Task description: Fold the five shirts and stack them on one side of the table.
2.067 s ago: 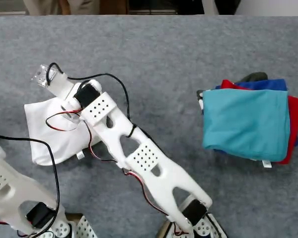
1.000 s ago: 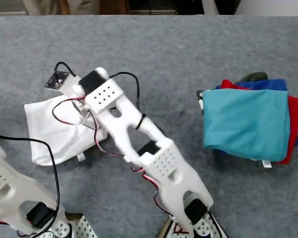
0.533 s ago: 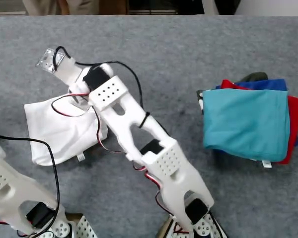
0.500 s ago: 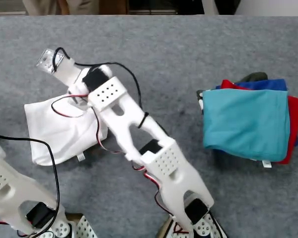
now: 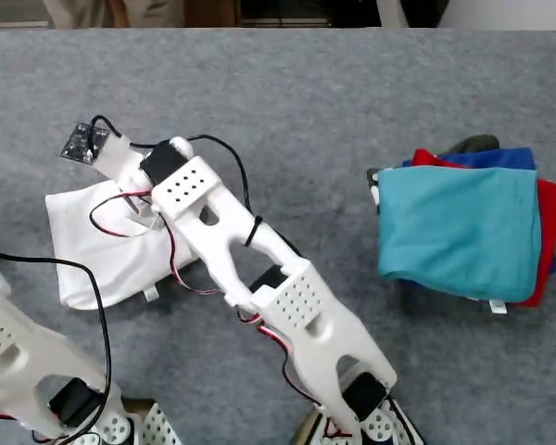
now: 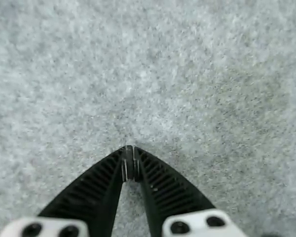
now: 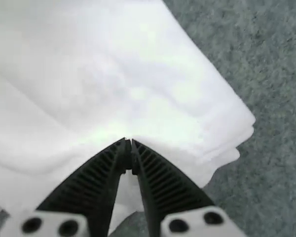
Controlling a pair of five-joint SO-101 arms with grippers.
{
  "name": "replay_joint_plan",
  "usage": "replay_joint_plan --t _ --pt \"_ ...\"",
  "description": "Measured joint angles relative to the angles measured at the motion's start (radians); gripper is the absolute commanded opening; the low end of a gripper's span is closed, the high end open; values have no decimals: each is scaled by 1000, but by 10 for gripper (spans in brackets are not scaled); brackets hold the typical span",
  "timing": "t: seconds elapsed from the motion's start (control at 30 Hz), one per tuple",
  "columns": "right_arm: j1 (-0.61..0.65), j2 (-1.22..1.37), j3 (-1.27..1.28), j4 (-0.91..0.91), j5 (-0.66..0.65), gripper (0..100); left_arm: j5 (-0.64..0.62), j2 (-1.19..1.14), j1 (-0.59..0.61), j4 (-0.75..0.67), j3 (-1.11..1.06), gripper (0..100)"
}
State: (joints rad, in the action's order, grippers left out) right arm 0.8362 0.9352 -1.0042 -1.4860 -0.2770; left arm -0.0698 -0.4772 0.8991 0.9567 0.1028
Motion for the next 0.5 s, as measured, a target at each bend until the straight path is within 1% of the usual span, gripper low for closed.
replay_joint_plan --t 0.23,0.37,0.5 --pt "0 0 -104 -256 0 5 0 0 0 0 0 20" --pt "-2 0 -94 -282 0 5 0 0 0 0 0 20" --pt "-2 -5 -6 -282 0 5 0 0 0 0 0 20"
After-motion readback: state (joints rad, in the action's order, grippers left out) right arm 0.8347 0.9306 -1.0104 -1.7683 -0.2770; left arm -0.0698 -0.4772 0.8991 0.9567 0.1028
